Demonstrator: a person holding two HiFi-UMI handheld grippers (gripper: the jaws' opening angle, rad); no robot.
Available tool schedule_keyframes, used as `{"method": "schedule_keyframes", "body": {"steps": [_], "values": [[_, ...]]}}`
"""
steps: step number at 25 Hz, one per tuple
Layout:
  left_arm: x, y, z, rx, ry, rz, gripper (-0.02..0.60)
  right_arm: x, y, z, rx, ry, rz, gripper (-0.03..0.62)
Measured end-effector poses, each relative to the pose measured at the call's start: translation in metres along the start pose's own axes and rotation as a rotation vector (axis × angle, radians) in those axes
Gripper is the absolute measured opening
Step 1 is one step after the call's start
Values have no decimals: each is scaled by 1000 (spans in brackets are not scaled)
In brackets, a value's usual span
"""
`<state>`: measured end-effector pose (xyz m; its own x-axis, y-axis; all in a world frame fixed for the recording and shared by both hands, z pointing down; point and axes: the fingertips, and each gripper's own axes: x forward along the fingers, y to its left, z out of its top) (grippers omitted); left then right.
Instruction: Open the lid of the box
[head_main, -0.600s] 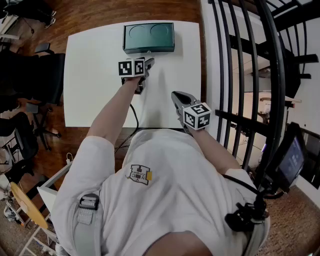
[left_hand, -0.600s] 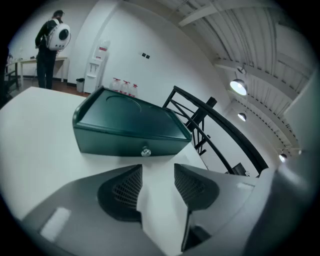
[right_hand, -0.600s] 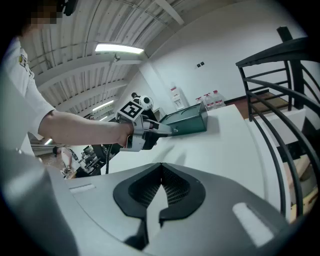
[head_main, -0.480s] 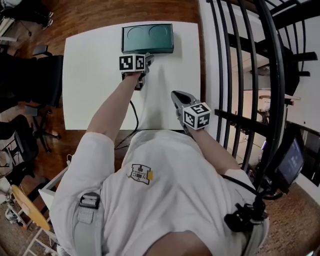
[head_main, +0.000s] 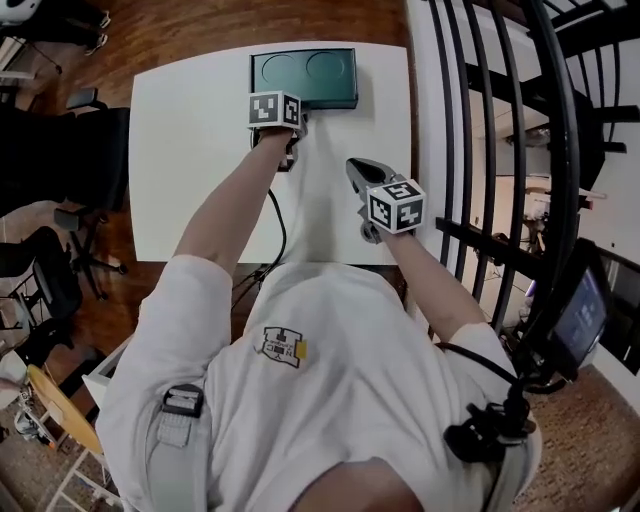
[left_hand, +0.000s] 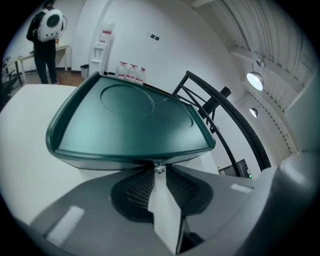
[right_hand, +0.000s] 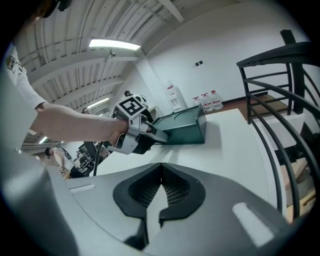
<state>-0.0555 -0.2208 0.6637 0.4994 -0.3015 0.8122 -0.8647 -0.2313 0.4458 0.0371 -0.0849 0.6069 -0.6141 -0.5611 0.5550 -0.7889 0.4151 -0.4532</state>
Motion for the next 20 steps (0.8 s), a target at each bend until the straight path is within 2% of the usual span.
{"method": "schedule_keyframes", "body": {"steps": [4,10,13,17,20], "values": [[-1,0,-1,-1,14,-8,72,30,-20,45,-49,-2,-22,0],[-1,0,-5,9,23,-22,67,59,-50,114,-101,-58,-81,0],[-1,0,-6,10,24,-30,66,71,-69,118,-87,-37,-116,0],[1,1,-8,13,27,-37,66,73,-80,119,-61,-64,-119,0],[1,1,-8,15,23,-44,66,73,-83,121,-102,-51,-132,0]]}}
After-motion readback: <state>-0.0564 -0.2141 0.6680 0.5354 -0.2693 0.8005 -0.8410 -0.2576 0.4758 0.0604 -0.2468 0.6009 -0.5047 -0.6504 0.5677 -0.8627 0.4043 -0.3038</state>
